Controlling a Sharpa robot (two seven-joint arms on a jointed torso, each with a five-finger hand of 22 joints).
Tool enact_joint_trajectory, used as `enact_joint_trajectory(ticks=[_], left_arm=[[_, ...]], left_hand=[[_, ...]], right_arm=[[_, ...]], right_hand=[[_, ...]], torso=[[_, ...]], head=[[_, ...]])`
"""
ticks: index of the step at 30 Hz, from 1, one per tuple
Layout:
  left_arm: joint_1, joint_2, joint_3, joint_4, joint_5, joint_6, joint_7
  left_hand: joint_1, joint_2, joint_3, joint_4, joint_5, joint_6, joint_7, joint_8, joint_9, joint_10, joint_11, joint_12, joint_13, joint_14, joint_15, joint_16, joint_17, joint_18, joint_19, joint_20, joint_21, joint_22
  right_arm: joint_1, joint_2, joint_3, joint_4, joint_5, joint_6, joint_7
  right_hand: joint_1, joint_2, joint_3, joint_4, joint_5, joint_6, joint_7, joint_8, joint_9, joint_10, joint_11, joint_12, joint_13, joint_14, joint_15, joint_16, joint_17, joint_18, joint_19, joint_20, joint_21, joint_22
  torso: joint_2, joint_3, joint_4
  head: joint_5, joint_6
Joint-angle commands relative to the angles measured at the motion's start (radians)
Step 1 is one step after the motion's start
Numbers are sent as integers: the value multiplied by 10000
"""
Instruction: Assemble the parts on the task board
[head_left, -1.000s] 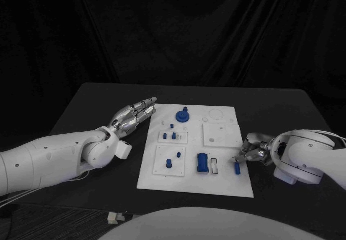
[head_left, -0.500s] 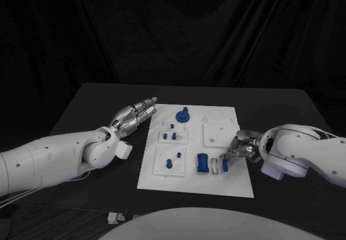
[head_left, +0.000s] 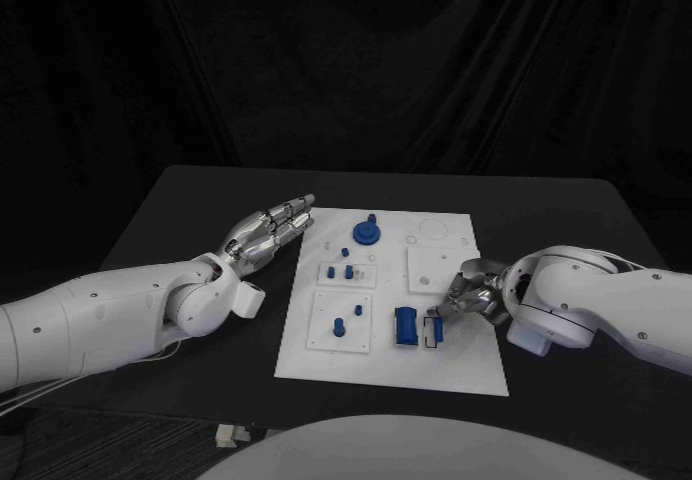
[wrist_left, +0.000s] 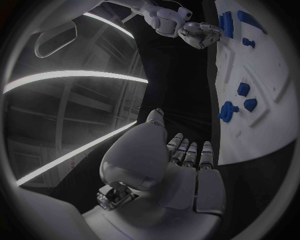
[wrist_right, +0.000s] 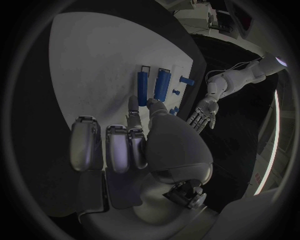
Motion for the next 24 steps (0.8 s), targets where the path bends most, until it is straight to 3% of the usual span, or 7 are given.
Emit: enact_joint_trajectory(ticks=[1,13,24], left_arm=[[-12,15,9,16,41,123,554],[-13,15,9,12,41,138,545],[-15,18,9,5,41,151,533]], left_hand=[[102,10,40,0,45,32,72,37,12,3,92,38,15,-4,81,-36,-11,-62,-1,82,-47,2],[111,8,43,-5,49,28,79,36,12,3,98,39,13,-4,90,-36,-11,-68,-1,85,-48,2],[123,6,46,-12,56,22,86,34,11,1,106,43,12,-4,102,-36,-11,-75,-1,90,-47,2]], right_arm=[[-56,61,0,-78,102,13,-53],[-151,197,0,-199,95,373,-117],[-227,243,-1,-206,48,534,-153]], right_hand=[[-111,23,51,19,-67,20,-19,59,-3,1059,-37,35,2631,656,-46,-45,454,87,80,41,-52,1888],[-229,16,81,35,-359,-50,-2,74,-21,1059,-24,35,2631,649,-39,-59,420,93,72,43,-89,1879],[-511,7,52,123,-1122,-89,21,153,-42,1059,-1,35,2631,642,-17,-78,375,100,67,63,-135,1869]], torso=[[-1,-1,-4],[1,1,-6],[-4,-2,-7]], head=[[9,0],[16,0],[6,0]])
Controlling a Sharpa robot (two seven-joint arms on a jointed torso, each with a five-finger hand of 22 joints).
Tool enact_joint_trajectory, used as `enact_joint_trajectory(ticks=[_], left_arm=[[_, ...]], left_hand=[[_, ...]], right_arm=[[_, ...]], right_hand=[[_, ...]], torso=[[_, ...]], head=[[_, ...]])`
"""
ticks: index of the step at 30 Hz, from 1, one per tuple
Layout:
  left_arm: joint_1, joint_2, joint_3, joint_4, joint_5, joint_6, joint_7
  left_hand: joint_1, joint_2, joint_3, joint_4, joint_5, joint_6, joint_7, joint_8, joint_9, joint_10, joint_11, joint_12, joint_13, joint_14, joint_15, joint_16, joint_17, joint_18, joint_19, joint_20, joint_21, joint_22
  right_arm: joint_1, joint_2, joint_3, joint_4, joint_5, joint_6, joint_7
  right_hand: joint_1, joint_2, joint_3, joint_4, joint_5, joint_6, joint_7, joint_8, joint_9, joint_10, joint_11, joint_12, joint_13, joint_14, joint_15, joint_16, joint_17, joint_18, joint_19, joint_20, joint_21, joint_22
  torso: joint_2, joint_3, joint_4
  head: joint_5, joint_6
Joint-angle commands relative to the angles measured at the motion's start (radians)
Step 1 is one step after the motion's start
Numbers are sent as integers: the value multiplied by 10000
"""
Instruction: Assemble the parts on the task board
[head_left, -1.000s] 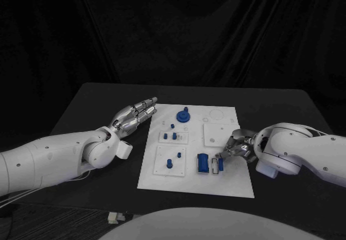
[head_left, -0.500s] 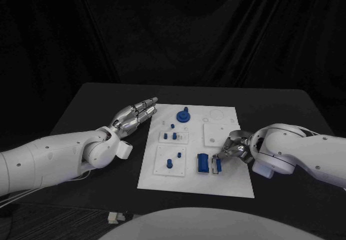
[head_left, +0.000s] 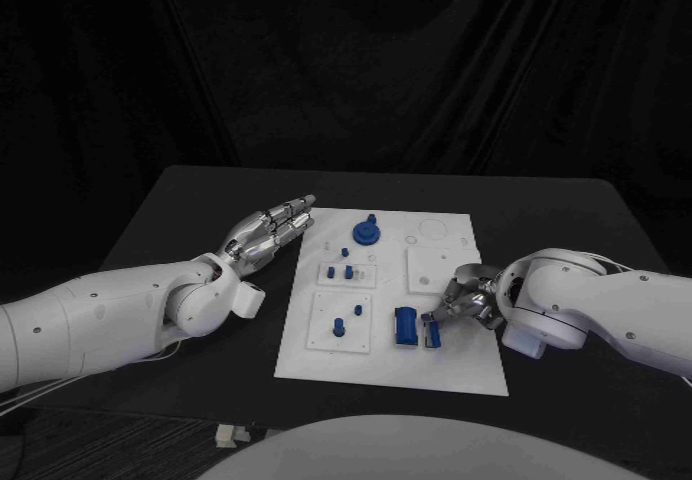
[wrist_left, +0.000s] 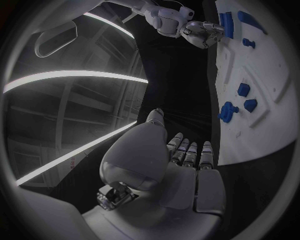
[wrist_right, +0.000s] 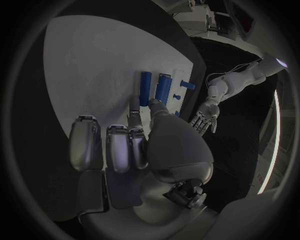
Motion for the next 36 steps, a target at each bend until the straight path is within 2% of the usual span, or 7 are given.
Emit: enact_joint_trajectory(ticks=[1,8,14,21,22,25,36], left_arm=[[-12,17,9,11,41,123,531],[-14,19,9,10,41,148,512],[-16,16,9,12,41,160,502],[-18,24,9,7,41,181,491],[-18,25,9,7,41,182,489],[-19,29,9,5,41,191,481],[-28,43,9,-14,41,224,452]], left_hand=[[123,6,46,-13,56,-14,50,34,11,-26,79,45,14,-4,103,-36,-16,-74,0,90,-47,3],[159,-2,58,-42,84,-19,61,32,11,-31,92,43,12,-4,134,-36,-16,-89,0,104,-47,3],[175,-7,63,-58,103,-18,66,32,11,-32,98,44,11,-4,144,-36,-16,-95,0,108,-46,3],[223,-16,81,-105,182,-15,78,32,12,-36,112,48,11,-4,161,-36,-16,-110,1,113,-46,4],[235,-17,86,-118,206,-17,80,32,12,-37,115,50,11,-4,163,-36,-16,-113,0,113,-47,3],[252,-21,93,-136,254,-17,82,32,12,-38,117,56,12,-4,166,-36,-16,-117,1,113,-46,3],[330,-39,138,-252,558,-2,98,34,14,-45,132,69,12,-4,179,-36,-16,-138,1,107,-46,3]], right_arm=[[-62,7,-22,-1,-30,246,-149],[-70,10,-22,4,-43,233,-152],[-73,-10,-22,14,-98,205,-158],[-74,-27,-22,34,-118,113,-147],[-74,-29,-22,35,-119,101,-145],[-75,-37,-22,41,-122,61,-141],[-74,-67,-21,38,-127,-181,-112]], right_hand=[[-80,18,-5,68,-73,-52,-14,38,-8,1058,0,35,2633,646,-10,-48,370,98,68,63,-20,1868],[-181,48,-18,133,-95,-57,-8,54,-13,1058,2,35,2633,639,-9,-64,334,105,57,66,-55,1858],[-683,12,-253,459,-1084,-82,19,135,-19,1058,26,35,2633,639,13,-69,321,108,61,87,-81,1855],[-983,58,-392,697,-1449,-103,31,197,-15,1058,38,35,2633,637,23,-76,304,111,61,97,-105,1852],[-1136,63,-479,818,-1828,-102,27,232,-6,1058,33,35,2633,641,21,-68,319,109,66,101,-104,1854],[-1303,81,-592,972,-2286,-119,22,293,12,1058,31,35,2633,640,19,-71,309,111,71,96,-109,1855],[-1577,202,-729,1263,-2453,-144,14,386,41,1058,25,35,2633,640,13,-72,299,111,78,91,-115,1858]], torso=[[2,0,1],[2,0,2],[1,0,0],[2,2,3],[2,1,2],[4,0,3],[3,0,-1]], head=[[9,0],[8,0],[19,0],[4,0],[3,0],[3,0],[5,0]])
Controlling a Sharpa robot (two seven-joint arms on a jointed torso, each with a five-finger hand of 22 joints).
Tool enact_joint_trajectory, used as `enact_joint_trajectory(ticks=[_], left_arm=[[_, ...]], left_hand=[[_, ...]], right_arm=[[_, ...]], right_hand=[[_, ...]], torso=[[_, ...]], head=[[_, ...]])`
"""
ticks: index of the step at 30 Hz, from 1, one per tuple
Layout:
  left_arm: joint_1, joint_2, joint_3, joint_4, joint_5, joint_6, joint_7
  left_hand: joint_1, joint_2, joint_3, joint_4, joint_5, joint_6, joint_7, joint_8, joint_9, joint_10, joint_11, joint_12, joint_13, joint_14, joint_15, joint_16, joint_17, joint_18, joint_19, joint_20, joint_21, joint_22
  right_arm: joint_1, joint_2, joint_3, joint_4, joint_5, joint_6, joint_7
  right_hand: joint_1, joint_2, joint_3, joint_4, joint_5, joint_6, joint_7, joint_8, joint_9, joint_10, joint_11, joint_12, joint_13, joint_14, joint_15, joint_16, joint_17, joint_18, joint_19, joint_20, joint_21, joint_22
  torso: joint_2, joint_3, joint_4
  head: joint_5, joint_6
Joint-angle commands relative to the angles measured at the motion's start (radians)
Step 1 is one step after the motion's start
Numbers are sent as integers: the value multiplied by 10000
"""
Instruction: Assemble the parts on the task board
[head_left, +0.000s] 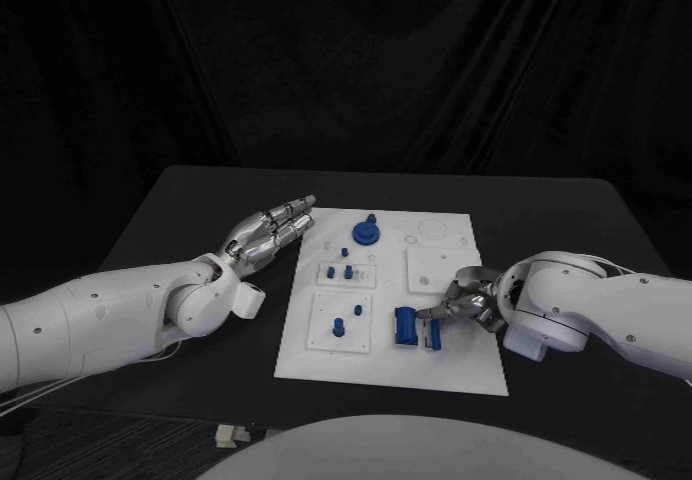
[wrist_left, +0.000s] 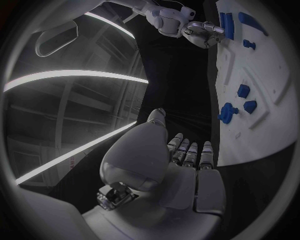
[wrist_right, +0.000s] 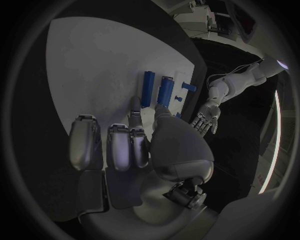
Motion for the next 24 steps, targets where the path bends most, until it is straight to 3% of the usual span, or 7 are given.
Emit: enact_joint_trajectory(ticks=[1,24], left_arm=[[-17,24,9,7,41,146,448],[-33,26,9,5,41,198,384]], left_hand=[[118,11,-12,-44,53,34,63,34,15,-8,96,34,12,33,70,-36,-10,-139,2,35,-46,3],[128,6,-6,-63,100,45,67,36,17,-7,100,44,14,33,73,-36,-10,-142,2,35,-46,4]], right_arm=[[-23,-23,1,18,-62,-208,-91],[61,-282,4,89,-289,-259,-119]], right_hand=[[-130,-12,-10,93,-49,-71,15,67,18,1059,27,35,2635,658,31,-33,299,111,114,56,-36,1862],[-561,161,-247,405,-408,-6,-50,356,227,1059,-28,35,2635,666,-13,-11,336,114,121,18,-56,1861]], torso=[[-1,-1,-1],[-10,2,4]], head=[[8,0],[22,0]])
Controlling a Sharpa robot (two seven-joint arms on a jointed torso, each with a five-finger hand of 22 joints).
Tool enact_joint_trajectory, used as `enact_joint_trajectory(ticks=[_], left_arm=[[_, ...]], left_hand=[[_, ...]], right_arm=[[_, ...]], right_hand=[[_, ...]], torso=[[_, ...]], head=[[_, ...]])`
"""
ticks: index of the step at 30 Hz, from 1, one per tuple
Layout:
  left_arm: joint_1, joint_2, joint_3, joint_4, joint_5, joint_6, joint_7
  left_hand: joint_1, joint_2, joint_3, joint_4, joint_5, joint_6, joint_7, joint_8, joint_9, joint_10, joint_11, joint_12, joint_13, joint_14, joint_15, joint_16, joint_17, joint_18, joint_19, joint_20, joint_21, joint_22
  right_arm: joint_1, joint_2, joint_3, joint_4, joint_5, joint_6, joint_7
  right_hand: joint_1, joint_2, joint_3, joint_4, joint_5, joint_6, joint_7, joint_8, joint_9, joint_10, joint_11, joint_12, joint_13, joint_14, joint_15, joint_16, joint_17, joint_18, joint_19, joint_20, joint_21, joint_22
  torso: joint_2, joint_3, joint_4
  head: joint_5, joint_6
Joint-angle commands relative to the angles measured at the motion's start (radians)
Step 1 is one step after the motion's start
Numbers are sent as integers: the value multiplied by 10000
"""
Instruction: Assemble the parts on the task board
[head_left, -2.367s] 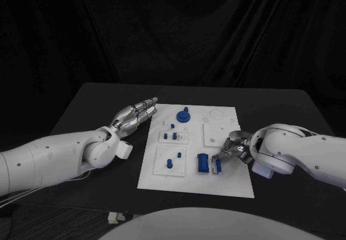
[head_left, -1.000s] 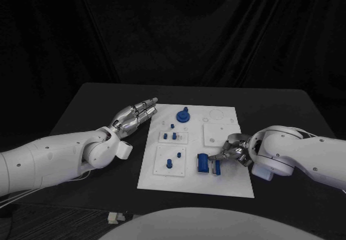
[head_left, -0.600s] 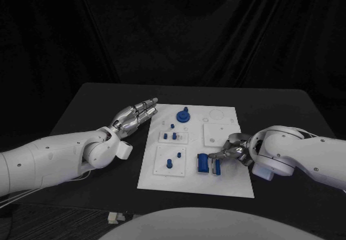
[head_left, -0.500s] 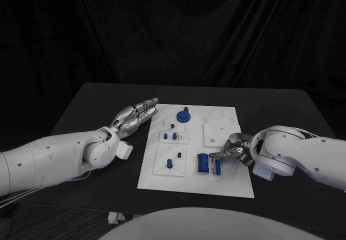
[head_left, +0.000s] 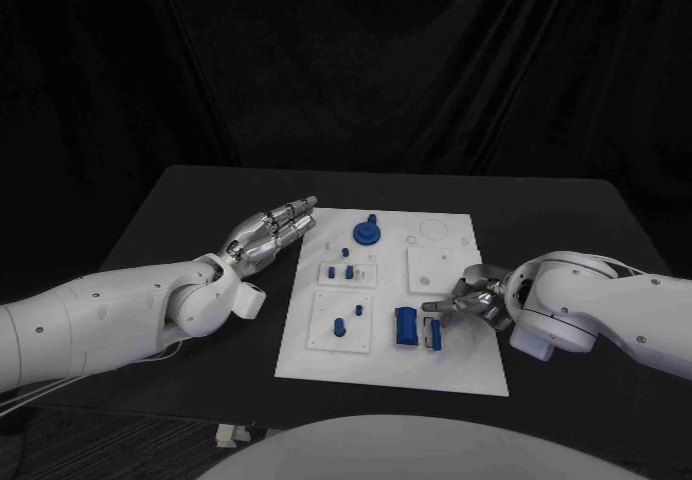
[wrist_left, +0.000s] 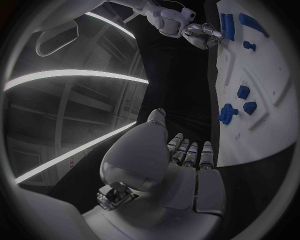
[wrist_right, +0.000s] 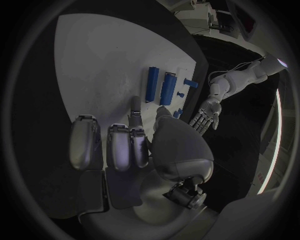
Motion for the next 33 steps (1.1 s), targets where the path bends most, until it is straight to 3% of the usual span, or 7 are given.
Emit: enact_joint_trajectory(ticks=[1,9,13,33], left_arm=[[-15,21,9,17,41,131,384],[-17,5,9,26,41,128,384],[-18,2,9,28,41,129,381],[-21,29,9,13,41,196,333]], left_hand=[[130,8,-6,-65,61,10,32,37,17,30,68,45,14,-4,37,-36,-15,-142,3,36,-46,4],[139,2,-2,-81,80,33,38,41,20,32,74,58,16,-4,42,-36,-15,-144,4,39,-44,6],[139,2,-2,-81,80,33,38,41,20,32,74,58,16,-4,42,-36,-15,-144,4,39,-44,6],[152,-3,6,-104,95,51,50,46,23,37,89,81,19,-4,53,-36,-15,-148,6,45,-43,9]], right_arm=[[26,-72,3,52,-338,-30,-123],[35,-317,3,332,-678,230,-124],[35,-459,2,554,-723,263,-116],[17,-668,1,1073,-529,604,-103]], right_hand=[[-189,-1,-81,25,-193,-70,-11,65,56,1060,-28,36,2627,666,-14,-11,336,113,123,17,-53,1864],[-1546,160,-533,65,-1472,-221,-16,313,345,1060,-29,36,2627,685,-12,42,433,86,179,17,61,1903],[-1853,187,-579,73,-1707,-240,-27,389,430,1060,-39,36,2627,696,-20,72,489,70,210,9,136,1926],[-2218,438,-858,67,-1496,-239,-60,508,551,1060,-33,36,2627,710,-30,113,559,42,261,-1,270,1965]], torso=[[0,1,3],[8,0,-1],[13,-1,2],[10,-2,0]], head=[[-9,0],[20,0],[5,0],[-2,0]])
